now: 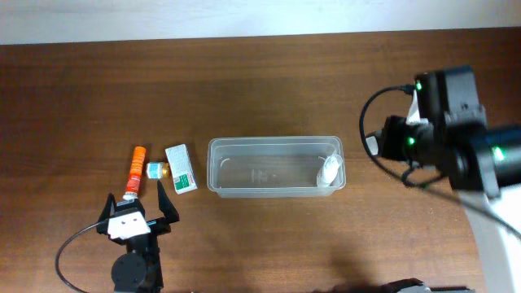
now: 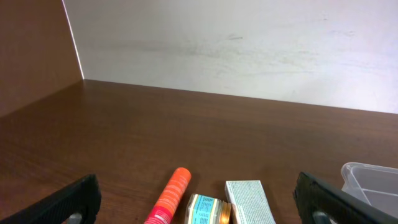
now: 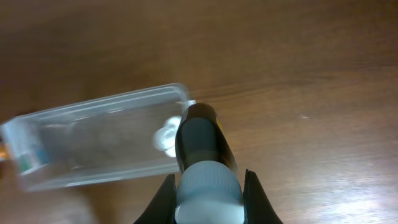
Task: Pack container
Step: 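Place the dark bottle into the container beside the spray bottle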
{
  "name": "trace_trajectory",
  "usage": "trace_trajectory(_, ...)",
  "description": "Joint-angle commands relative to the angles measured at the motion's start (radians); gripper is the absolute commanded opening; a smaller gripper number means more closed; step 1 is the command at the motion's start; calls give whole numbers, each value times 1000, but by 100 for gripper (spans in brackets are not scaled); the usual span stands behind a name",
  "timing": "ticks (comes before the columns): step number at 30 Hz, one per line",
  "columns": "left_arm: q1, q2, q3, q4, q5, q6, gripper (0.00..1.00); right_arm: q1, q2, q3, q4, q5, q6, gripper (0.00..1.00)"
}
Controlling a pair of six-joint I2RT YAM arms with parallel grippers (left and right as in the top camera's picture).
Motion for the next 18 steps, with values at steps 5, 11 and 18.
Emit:
trace_trajectory(5, 6, -8, -7, 2, 5, 8, 100, 200, 61, -18, 35, 34, 171, 4)
trace_trajectory(11, 6, -8, -7, 2, 5, 8, 100, 330, 201, -24, 104, 118, 245, 4)
trace_trajectory(18, 6, -8, -7, 3, 5, 8, 100, 367, 443, -28, 118, 192, 353, 4)
